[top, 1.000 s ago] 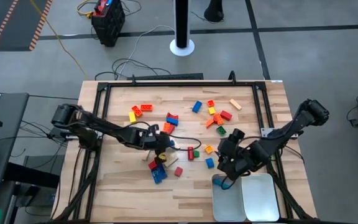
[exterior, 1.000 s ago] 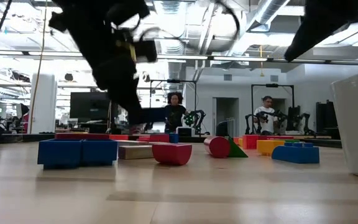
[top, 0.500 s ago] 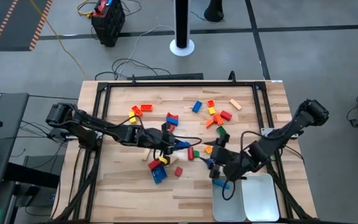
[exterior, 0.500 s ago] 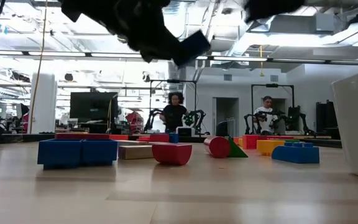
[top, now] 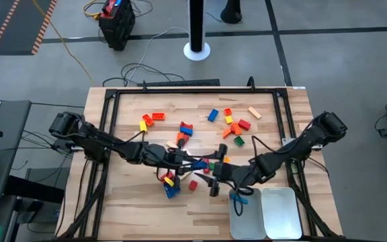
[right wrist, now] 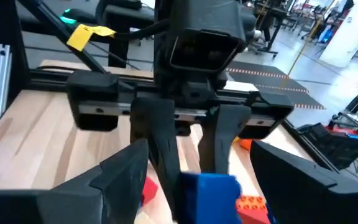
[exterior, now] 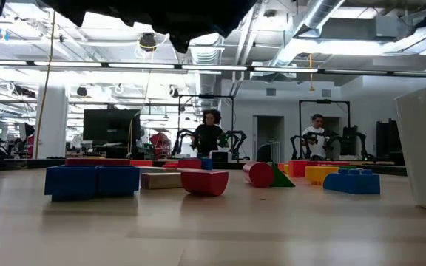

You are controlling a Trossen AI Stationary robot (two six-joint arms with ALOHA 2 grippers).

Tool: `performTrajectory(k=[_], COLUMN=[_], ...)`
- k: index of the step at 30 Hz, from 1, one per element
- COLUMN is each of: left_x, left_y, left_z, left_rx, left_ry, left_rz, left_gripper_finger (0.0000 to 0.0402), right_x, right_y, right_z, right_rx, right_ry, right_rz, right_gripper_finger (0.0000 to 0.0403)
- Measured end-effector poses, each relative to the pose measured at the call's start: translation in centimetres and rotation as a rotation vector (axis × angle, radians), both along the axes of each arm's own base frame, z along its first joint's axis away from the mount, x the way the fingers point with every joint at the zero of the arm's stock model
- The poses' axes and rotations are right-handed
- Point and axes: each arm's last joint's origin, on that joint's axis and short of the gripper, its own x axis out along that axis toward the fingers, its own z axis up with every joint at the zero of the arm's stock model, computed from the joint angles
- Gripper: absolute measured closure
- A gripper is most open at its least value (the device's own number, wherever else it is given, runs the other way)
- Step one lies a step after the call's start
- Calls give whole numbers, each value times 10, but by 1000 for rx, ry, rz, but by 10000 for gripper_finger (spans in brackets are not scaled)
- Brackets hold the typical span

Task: Sort blocks by size
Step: Put the large blue game piece into the gray bin

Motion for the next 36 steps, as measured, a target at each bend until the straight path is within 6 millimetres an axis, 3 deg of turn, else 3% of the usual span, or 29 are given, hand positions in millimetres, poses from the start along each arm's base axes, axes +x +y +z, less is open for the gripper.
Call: performTrajectory(k=[10,14,19,26,33,36], left_x=[-2,-2,-1,-1,-2,-3], left_y=[-7,-8,-8,-7,-5,-3], left_z=[1,3,4,4,1,-4], left_rx=[38,39,43,22,15,35], left_ry=[-14,-32,-42,-46,-17,34], left_rz=[-25,-26,-27,-19,116,158], left_gripper_finger=[310,310,310,306,252,222], right_x=[6,5,5,4,-2,-15], right_y=[-2,-2,-2,-2,-5,-2], right_z=[-4,-3,-4,-7,-7,5], right_rx=[-15,-17,-22,-28,-73,-54], right_ry=[-5,-2,4,37,90,113], right_rz=[-9,-6,-6,10,-24,-43], right_gripper_finger=[94,115,165,282,287,287])
